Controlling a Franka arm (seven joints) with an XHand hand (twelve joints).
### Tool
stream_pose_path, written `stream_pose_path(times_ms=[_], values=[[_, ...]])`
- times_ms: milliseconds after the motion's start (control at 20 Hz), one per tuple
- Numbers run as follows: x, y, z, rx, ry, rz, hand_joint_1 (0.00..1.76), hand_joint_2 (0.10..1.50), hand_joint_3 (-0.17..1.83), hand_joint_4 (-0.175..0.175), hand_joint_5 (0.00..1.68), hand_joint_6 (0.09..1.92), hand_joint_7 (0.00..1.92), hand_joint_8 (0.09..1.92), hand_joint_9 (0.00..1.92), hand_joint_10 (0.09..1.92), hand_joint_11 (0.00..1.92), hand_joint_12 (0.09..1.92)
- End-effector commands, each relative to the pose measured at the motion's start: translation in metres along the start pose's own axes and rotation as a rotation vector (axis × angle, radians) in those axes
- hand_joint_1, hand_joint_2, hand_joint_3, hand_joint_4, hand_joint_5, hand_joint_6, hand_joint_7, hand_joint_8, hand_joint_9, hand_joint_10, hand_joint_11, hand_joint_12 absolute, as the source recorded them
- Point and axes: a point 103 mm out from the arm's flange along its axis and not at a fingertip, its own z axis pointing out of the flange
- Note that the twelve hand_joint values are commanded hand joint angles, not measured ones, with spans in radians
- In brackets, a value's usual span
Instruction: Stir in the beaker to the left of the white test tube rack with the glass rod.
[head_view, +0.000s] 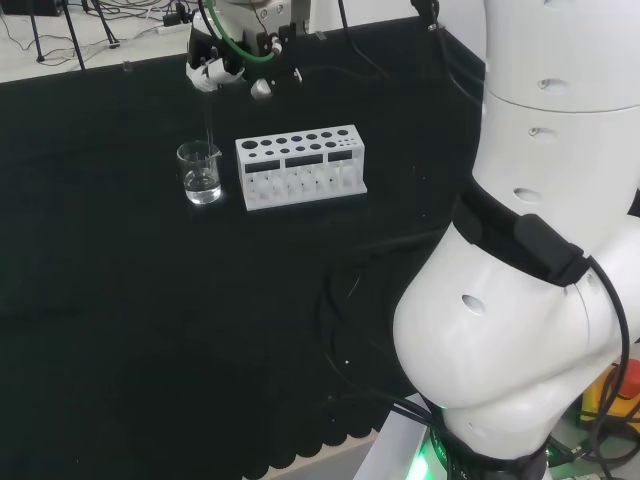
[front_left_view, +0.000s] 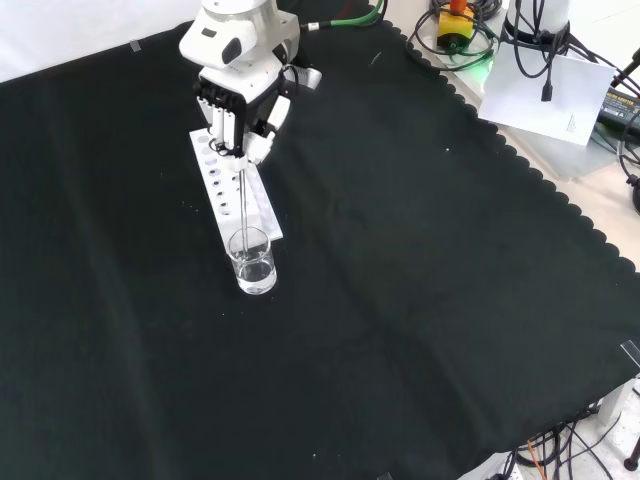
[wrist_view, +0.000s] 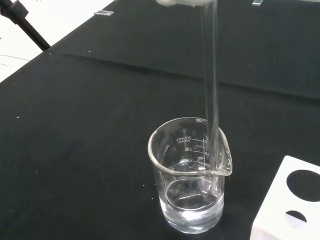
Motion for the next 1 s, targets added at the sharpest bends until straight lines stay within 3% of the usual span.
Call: stream_pose_path(times_ms=[50, 300, 500, 1000], values=[[0.02, 0.005, -0.004, -0.013, 0.0, -0.035, 1.31, 1.1, -0.17, -0.175, 1.32, 0.16, 1.2, 0.97, 1.63, 0.71, 1.64, 0.63], [0.028, 0.022, 0.001, -0.013, 0.006, -0.055, 1.31, 1.1, -0.17, -0.175, 1.32, 0.16, 1.2, 0.97, 1.63, 0.71, 1.64, 0.63], [0.016, 0.028, 0.005, -0.011, 0.009, -0.045, 1.31, 1.1, -0.17, -0.175, 1.32, 0.16, 1.2, 0.97, 1.63, 0.71, 1.64, 0.63], [-0.006, 0.006, 0.001, -0.009, -0.004, -0.014, 1.31, 1.1, -0.17, -0.175, 1.32, 0.16, 1.2, 0.97, 1.63, 0.71, 1.64, 0.64]])
